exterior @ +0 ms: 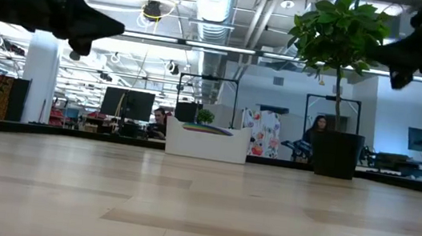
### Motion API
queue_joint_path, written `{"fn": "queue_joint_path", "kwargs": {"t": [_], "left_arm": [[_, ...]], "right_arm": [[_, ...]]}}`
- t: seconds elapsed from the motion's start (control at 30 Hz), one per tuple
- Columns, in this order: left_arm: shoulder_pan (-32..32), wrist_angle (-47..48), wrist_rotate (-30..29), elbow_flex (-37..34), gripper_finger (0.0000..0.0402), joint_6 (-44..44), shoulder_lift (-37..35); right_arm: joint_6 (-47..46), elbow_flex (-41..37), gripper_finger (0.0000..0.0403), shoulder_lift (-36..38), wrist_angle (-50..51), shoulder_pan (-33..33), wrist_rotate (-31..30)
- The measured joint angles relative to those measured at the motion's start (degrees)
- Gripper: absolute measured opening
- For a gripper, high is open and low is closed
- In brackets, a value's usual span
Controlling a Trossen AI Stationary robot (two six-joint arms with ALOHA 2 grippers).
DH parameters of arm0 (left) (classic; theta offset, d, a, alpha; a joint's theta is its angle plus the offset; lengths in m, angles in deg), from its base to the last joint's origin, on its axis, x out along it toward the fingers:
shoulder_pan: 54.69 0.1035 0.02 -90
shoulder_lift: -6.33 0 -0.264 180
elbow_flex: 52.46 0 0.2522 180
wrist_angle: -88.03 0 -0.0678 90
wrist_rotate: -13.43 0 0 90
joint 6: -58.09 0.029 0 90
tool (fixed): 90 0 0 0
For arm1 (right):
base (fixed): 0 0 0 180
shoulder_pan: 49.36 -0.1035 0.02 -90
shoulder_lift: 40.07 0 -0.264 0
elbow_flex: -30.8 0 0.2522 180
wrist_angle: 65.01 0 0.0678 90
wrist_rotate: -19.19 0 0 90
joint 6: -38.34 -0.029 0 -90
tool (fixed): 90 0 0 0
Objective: Nest measuring cups in basket
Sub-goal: Return to Home Position
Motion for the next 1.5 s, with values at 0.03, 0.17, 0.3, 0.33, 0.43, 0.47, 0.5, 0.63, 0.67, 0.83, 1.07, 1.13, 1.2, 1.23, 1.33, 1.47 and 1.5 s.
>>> {"fn": "queue_joint_path", "kwargs": {"t": [0.03,0.17,0.3,0.33,0.43,0.47,0.5,0.63,0.67,0.83,1.07,1.13,1.2,1.23,1.33,1.47,1.5], "left_arm": [[-0.4,1.9,-0.3,0.0,0.0,0.5,-1.7],[-1.1,8.3,-2.3,-0.2,0.0,3.2,-7.9],[-1.1,12.7,-3.3,-0.6,0.0,3.8,-12.9],[-1.1,13.8,-3.2,-0.6,0.0,3.9,-14.0],[-1.1,17.5,-3.1,-0.6,0.0,3.9,-16.5],[-1.1,18.8,-3.1,-0.6,0.0,3.9,-17.2],[-1.1,19.7,-3.1,-0.6,0.0,3.8,-17.7],[-1.1,21.2,-2.8,-0.6,0.0,3.8,-18.4],[-1.1,21.6,-2.6,-0.6,0.0,3.7,-18.4],[-1.1,20.5,-0.1,-0.6,0.0,2.7,-18.6],[-1.1,23.7,2.2,-0.7,0.0,3.6,-23.8],[-1.1,26.3,1.6,-0.7,0.0,3.4,-25.8],[-1.1,29.1,1.1,-0.7,0.0,3.3,-27.9],[-1.1,30.5,0.8,-0.7,0.0,3.2,-29.1],[-1.1,33.3,-0.3,-0.7,0.0,2.4,-30.6],[-1.4,35.0,-0.1,-0.7,0.0,1.7,-29.9],[-1.6,35.0,0.0,-0.7,0.0,1.7,-29.9]], "right_arm": [[-0.7,-1.3,0.0014,1.4,-0.2,0.0,0.0],[-1.8,-3.6,0.0019,3.8,-0.6,0.0,0.3],[-1.4,-3.7,0.0029,3.8,-0.5,0.3,0.5],[-1.4,-3.7,0.0029,3.8,-0.1,0.3,0.4],[-1.4,-3.7,0.0027,3.8,-0.6,0.2,0.5],[-1.4,-4.1,0.0025,3.8,-1.3,0.2,0.6],[-1.8,-4.8,0.0024,3.8,-2.1,0.2,0.9],[-3.2,-6.9,0.0023,3.8,-6.6,0.2,4.2],[-3.3,-7.3,0.0024,3.8,-6.7,0.2,4.7],[-3.5,-8.3,0.003,3.8,-6.5,0.2,6.2],[-3.3,-9.8,0.0031,3.8,-9.4,0.2,8.3],[-3.3,-10.5,0.0031,3.8,-11.2,0.2,9.2],[-3.1,-10.8,0.0031,3.8,-11.9,0.2,9.3],[-3.1,-10.8,0.0031,3.8,-11.9,0.2,9.3],[-3.1,-10.8,0.0031,3.8,-11.7,0.1,9.3],[-3.1,-10.8,0.0031,3.7,-11.6,0.0,9.5],[-3.0,-10.8,0.0031,3.6,-11.6,0.0,9.5]]}}
